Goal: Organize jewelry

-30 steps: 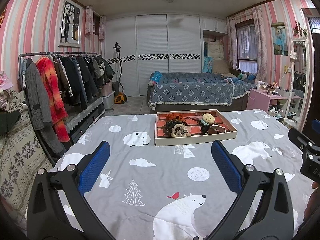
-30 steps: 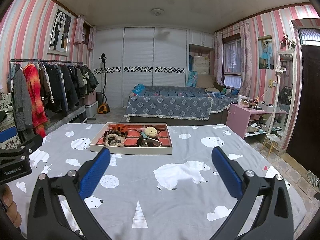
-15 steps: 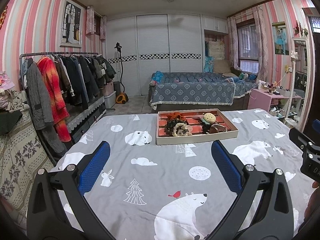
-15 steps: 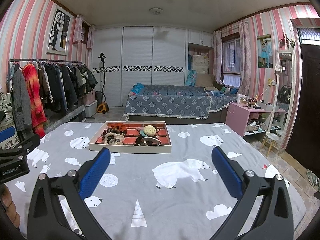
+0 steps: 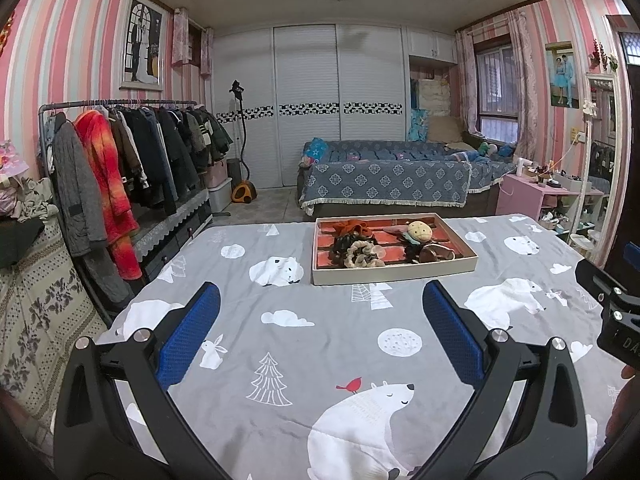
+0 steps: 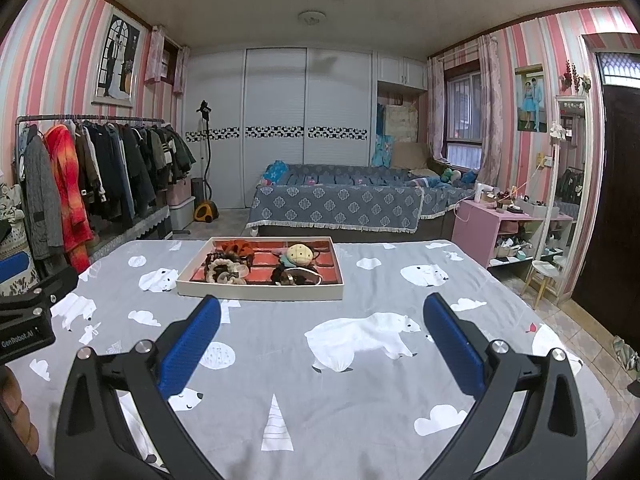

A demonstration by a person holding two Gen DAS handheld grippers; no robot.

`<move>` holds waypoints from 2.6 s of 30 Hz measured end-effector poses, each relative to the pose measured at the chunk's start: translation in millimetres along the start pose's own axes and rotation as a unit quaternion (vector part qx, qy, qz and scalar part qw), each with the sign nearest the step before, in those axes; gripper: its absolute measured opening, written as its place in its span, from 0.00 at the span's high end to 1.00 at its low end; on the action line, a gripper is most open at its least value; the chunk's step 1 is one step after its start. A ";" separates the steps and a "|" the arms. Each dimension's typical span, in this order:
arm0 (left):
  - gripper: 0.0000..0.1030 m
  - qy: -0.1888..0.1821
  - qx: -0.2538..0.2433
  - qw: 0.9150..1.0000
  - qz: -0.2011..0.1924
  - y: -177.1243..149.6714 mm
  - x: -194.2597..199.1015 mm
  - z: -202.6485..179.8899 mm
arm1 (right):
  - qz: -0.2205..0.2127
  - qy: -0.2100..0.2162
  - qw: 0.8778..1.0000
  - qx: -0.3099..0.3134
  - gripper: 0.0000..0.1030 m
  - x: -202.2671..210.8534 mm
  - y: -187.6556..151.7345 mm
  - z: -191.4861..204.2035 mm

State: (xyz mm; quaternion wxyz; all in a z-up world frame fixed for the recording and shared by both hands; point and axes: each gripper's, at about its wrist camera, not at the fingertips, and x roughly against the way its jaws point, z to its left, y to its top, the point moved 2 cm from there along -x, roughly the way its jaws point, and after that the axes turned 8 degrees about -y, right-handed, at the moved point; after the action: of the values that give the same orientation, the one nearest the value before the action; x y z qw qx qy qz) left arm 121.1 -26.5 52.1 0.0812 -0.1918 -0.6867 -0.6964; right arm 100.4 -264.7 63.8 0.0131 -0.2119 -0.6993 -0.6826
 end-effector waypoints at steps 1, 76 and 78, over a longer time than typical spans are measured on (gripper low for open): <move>0.05 0.000 -0.001 1.000 0.000 0.1 0.0 -0.3 | 0.000 0.000 1.000 0.000 0.04 -0.5 0.4 -0.3; 0.05 0.009 0.004 1.000 -0.007 5.8 2.1 -3.7 | 0.005 -0.002 1.000 -0.001 0.04 -0.5 -0.5 -3.8; 0.05 0.009 0.004 1.000 -0.007 6.0 2.1 -3.2 | 0.006 -0.001 1.000 0.000 0.04 -0.4 -0.3 -3.3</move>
State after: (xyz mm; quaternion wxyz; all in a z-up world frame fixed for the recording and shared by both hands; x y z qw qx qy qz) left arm 120.9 -29.6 58.5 0.0834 -0.1800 -0.6902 -0.6959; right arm 99.9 -268.0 63.6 0.0160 -0.2166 -0.6981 -0.6823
